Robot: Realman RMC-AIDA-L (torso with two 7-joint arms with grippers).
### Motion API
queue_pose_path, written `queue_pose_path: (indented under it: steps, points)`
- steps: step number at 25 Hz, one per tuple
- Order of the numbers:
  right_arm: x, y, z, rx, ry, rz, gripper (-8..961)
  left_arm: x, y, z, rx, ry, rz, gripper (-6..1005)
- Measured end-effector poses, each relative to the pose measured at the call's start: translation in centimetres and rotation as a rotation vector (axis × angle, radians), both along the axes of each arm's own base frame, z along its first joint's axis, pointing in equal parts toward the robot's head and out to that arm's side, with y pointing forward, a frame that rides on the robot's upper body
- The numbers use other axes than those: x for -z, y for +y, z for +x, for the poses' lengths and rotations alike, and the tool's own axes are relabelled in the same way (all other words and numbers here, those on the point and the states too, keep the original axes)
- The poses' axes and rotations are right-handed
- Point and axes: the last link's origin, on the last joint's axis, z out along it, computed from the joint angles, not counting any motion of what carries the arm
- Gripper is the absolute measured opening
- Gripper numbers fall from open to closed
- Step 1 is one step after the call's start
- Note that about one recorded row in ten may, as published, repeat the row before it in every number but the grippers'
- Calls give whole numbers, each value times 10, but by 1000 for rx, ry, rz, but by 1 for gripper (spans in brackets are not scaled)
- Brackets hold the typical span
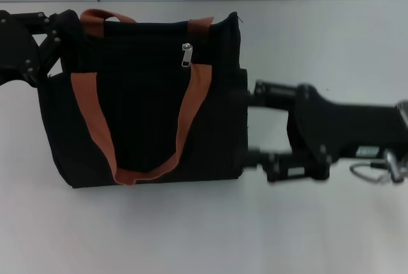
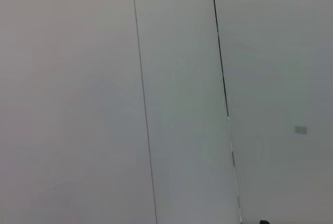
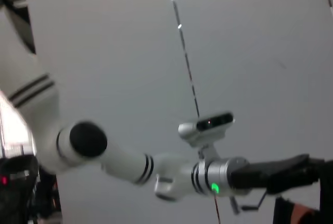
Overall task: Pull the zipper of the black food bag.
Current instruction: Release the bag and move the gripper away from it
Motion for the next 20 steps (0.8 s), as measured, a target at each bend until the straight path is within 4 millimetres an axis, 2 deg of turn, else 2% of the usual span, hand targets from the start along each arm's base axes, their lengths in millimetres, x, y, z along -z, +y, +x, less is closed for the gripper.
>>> queue_pose_path:
  steps: [3, 8, 14, 20]
  points:
    - [17, -19, 22, -59, -55, 63, 757, -1, 0, -1, -11, -4, -8, 27]
    - [37, -31, 42, -46, -98, 124, 815, -1, -4, -5, -32, -13, -16, 29]
    - [44, -35, 47, -30, -112, 133, 814, 1, -5, -8, -65, -28, -40, 39]
    - [45, -35, 46, -31, -108, 129, 814, -2, -14, -19, -144, -69, -87, 49]
